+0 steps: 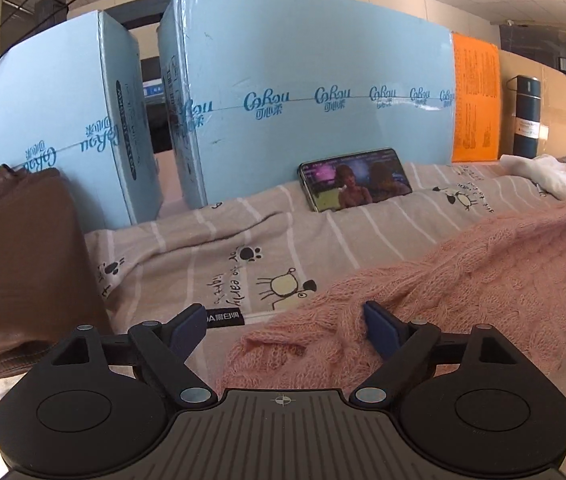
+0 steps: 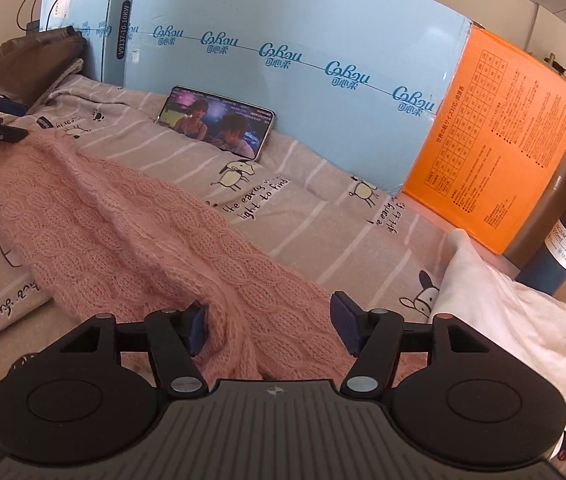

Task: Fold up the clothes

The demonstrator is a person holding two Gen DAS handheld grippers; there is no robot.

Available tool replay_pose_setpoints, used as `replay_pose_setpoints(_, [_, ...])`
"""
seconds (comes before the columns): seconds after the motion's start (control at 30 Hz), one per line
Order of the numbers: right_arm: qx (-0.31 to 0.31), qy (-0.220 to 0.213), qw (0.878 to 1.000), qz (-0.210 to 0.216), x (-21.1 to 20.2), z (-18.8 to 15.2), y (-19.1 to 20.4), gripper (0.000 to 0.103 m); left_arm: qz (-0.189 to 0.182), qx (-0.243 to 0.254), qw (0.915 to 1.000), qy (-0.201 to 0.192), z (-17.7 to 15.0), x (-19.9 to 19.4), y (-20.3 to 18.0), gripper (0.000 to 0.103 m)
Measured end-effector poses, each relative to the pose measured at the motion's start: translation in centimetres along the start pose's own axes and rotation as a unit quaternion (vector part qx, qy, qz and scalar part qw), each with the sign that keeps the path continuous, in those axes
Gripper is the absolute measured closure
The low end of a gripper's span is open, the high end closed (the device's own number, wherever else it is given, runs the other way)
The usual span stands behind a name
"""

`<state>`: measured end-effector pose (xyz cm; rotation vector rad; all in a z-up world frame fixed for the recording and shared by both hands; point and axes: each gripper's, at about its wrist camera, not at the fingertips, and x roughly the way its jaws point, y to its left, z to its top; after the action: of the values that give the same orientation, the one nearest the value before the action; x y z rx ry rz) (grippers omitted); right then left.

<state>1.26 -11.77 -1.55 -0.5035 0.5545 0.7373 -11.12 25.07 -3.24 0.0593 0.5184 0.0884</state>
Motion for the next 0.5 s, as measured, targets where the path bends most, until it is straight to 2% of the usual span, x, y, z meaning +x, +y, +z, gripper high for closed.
replay_pose_setpoints(0.17, [0.024,0.029,0.998,-0.046,-2.3,-2.1,-2.3,0.031,0.008,0.009,0.9999,-0.008,0.0,-0.4,-0.4,0.014])
replay_pose_setpoints(0.33, [0.087,0.008,0.993,-0.078,-4.0,-3.6,-3.7,0.027,0.006,-0.012,0.9998,-0.014,0.2,-1.4,-0.5,0.013])
replay_pose_setpoints(0.5, [0.152,-0.02,0.982,-0.112,-5.2,-5.1,-4.6,0.027,0.013,-0.042,0.9988,-0.023,-0.5,-2.5,-0.2,0.011])
